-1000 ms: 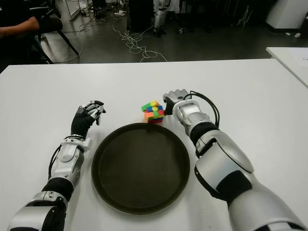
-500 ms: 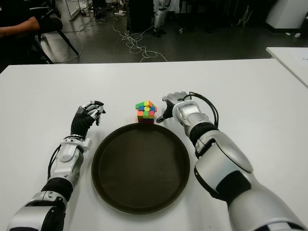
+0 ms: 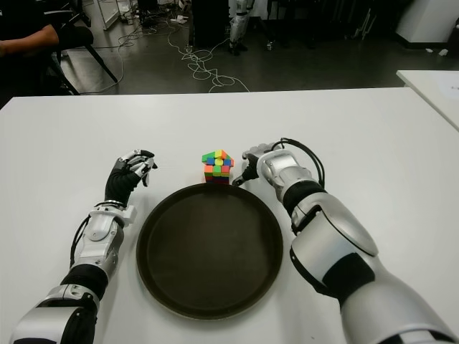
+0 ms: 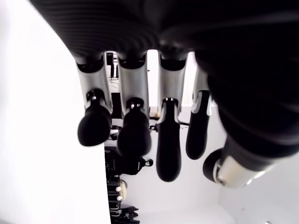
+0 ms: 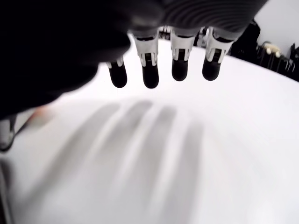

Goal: Pick up the Rubik's Cube and put it in the plate

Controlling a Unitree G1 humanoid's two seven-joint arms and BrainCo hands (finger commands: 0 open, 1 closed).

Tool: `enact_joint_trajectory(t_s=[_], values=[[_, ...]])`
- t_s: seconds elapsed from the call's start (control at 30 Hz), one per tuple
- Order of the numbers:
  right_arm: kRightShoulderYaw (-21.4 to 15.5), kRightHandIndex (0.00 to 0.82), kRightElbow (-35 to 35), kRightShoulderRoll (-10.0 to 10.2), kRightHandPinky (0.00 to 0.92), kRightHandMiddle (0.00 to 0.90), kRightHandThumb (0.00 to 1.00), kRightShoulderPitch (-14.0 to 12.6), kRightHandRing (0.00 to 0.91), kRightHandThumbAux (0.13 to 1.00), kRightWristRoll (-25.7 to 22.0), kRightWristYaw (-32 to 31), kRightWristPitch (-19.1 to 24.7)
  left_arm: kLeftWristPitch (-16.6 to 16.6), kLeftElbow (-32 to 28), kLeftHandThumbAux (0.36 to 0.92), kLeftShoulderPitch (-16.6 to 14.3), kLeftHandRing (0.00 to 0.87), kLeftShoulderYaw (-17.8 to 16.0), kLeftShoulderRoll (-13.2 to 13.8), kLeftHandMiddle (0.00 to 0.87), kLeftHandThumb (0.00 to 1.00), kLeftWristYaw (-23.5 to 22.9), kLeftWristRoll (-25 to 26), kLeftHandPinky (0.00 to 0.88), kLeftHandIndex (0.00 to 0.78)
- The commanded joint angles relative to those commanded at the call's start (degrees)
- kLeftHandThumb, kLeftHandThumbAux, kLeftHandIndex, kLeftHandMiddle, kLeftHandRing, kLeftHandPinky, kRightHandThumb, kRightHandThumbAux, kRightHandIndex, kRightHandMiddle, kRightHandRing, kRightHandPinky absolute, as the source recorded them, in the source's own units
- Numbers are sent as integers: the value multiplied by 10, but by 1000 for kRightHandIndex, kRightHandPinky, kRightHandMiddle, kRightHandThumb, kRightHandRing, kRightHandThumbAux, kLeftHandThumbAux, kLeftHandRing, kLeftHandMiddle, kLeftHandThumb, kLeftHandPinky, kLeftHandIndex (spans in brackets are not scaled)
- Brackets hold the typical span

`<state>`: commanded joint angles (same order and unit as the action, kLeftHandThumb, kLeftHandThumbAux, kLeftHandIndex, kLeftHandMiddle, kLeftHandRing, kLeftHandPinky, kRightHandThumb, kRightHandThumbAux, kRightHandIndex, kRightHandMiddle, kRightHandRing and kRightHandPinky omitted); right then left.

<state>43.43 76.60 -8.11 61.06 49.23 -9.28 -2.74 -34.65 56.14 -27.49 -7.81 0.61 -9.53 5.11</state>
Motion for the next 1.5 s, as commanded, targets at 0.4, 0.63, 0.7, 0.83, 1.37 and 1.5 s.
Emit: enact_joint_trajectory(t_s=[0.4,0.63,0.7,0.83,1.37,1.5], values=[[5,0,-2,-4,0,0,121,5,0,258,3,-20,-4,1,1,656,0,736,-1,1,573,857,-1,2,725,421],[6,0,-3,-6,0,0,120,7,0,253,3,-24,-3,-3,4,657,-1,764,-3,0,566,857,-8,6,778,419],[5,0,-3,-7,0,0,119,7,0,255,1,-24,-4,-3,4,657,-1,766,-4,-1,565,857,-9,7,775,419],[3,0,-4,-10,0,0,116,10,0,252,-1,-25,-6,-6,5,658,-1,764,-5,-2,565,856,-11,9,768,417],[-30,0,-41,-63,0,0,124,34,0,237,-17,-25,-31,-8,11,658,-5,750,-1,4,569,854,3,-4,716,417],[-46,0,-72,-80,0,0,120,37,0,242,-24,-28,-32,-6,12,657,-5,761,-2,4,569,855,1,-1,748,418]])
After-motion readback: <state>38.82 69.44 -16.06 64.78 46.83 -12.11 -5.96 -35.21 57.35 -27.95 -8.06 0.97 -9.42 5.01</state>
